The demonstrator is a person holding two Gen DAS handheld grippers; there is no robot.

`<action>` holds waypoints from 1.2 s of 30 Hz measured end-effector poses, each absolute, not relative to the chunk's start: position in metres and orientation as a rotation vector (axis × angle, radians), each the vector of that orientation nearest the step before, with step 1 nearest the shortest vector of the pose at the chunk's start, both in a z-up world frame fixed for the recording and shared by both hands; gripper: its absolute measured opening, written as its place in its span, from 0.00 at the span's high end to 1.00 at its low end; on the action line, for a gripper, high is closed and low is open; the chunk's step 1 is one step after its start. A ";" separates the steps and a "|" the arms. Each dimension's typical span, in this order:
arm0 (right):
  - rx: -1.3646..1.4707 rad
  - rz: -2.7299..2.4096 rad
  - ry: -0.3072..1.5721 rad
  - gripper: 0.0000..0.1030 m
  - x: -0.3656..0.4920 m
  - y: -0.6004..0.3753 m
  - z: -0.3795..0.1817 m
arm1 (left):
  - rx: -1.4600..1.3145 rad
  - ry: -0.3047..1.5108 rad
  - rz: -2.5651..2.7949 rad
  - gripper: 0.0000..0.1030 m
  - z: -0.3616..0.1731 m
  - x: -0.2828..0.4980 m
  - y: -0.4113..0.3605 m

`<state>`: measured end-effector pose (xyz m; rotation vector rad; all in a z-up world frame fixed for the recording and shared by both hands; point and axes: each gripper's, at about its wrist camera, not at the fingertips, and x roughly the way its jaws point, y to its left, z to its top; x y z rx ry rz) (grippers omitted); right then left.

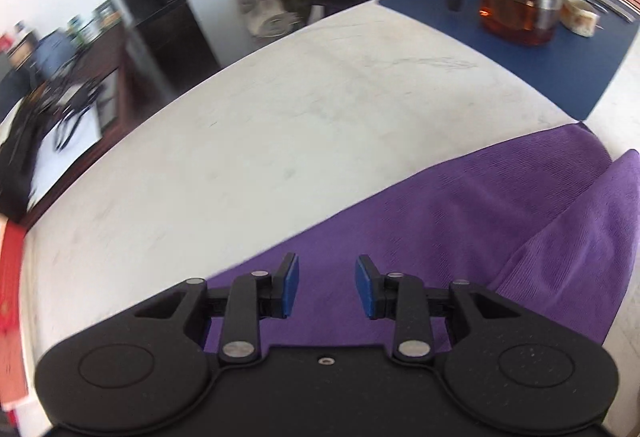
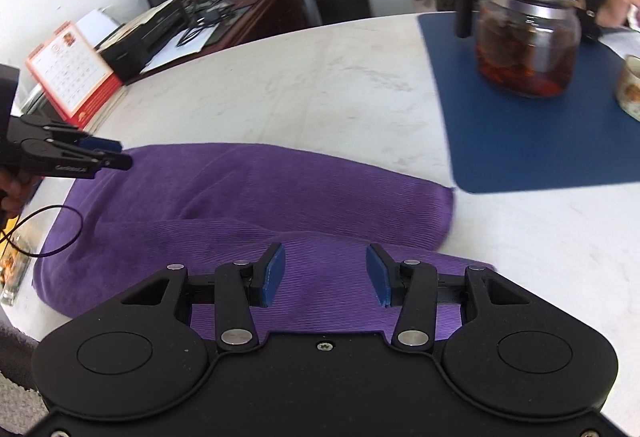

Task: Fold towel
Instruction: 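Grasp the towel edge with the right gripper and fold it over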

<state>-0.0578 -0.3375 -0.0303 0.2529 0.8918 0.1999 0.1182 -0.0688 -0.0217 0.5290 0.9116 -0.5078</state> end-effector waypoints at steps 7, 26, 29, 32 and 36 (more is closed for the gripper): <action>0.316 0.096 0.874 0.57 -0.066 -0.375 -0.034 | 0.544 0.933 -0.572 0.72 -0.037 0.123 -0.080; 0.058 0.219 0.948 0.51 0.022 -0.375 -0.049 | 0.471 1.084 -0.537 0.72 -0.058 0.099 -0.046; 0.072 0.207 0.967 0.51 0.023 -0.377 -0.053 | 0.476 1.104 -0.532 0.72 -0.062 0.100 -0.046; 0.086 0.194 0.986 0.52 0.025 -0.378 -0.058 | 0.483 1.116 -0.527 0.72 -0.063 0.100 -0.046; 0.105 0.178 1.012 0.53 0.027 -0.379 -0.064 | 0.483 1.123 -0.521 0.71 -0.065 0.101 -0.043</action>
